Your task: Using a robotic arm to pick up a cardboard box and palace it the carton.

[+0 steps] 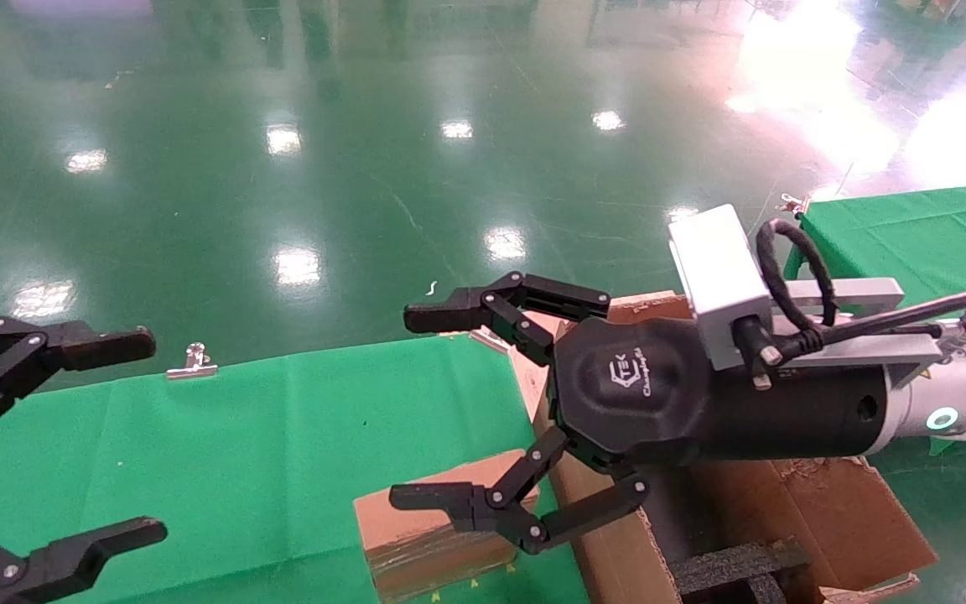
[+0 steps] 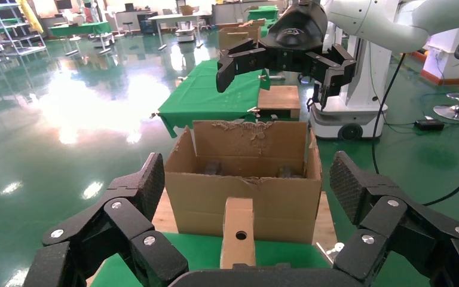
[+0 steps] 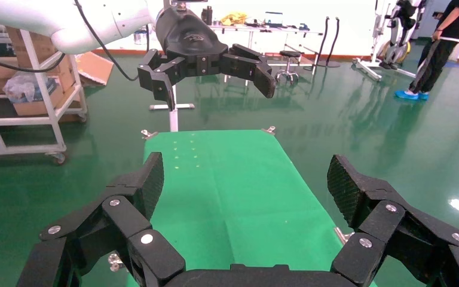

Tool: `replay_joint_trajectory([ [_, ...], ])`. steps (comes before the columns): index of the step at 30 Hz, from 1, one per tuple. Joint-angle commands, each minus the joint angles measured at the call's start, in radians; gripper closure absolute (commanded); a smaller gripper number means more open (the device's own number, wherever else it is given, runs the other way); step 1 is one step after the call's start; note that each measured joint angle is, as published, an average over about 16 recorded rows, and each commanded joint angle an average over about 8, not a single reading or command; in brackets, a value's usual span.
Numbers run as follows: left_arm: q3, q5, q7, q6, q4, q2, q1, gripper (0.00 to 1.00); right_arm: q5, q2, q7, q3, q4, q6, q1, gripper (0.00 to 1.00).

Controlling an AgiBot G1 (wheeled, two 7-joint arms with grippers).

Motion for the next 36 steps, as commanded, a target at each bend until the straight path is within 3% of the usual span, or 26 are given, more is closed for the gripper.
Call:
replay_joint_trajectory([
  [1, 0.000, 0.000, 0.000, 0.000, 0.000, 0.000, 0.000, 0.00, 0.000, 0.000, 0.000, 0.000, 0.000, 0.000, 0.000, 0.00],
  [17, 0.000, 0.000, 0.000, 0.000, 0.000, 0.000, 0.000, 0.02, 0.000, 0.000, 0.000, 0.000, 0.000, 0.000, 0.000, 0.00],
  [25, 0.000, 0.000, 0.000, 0.000, 0.000, 0.000, 0.000, 0.96, 0.000, 0.000, 0.000, 0.000, 0.000, 0.000, 0.000, 0.00],
  [26, 0.000, 0.000, 0.000, 0.000, 0.000, 0.000, 0.000, 1.00, 0.000, 0.000, 0.000, 0.000, 0.000, 0.000, 0.000, 0.00],
  [36, 0.000, 0.000, 0.000, 0.000, 0.000, 0.000, 0.000, 1.00, -0.043, -0.003, -0.002, -0.019, 0.007, -0.001, 0.015, 0.00],
])
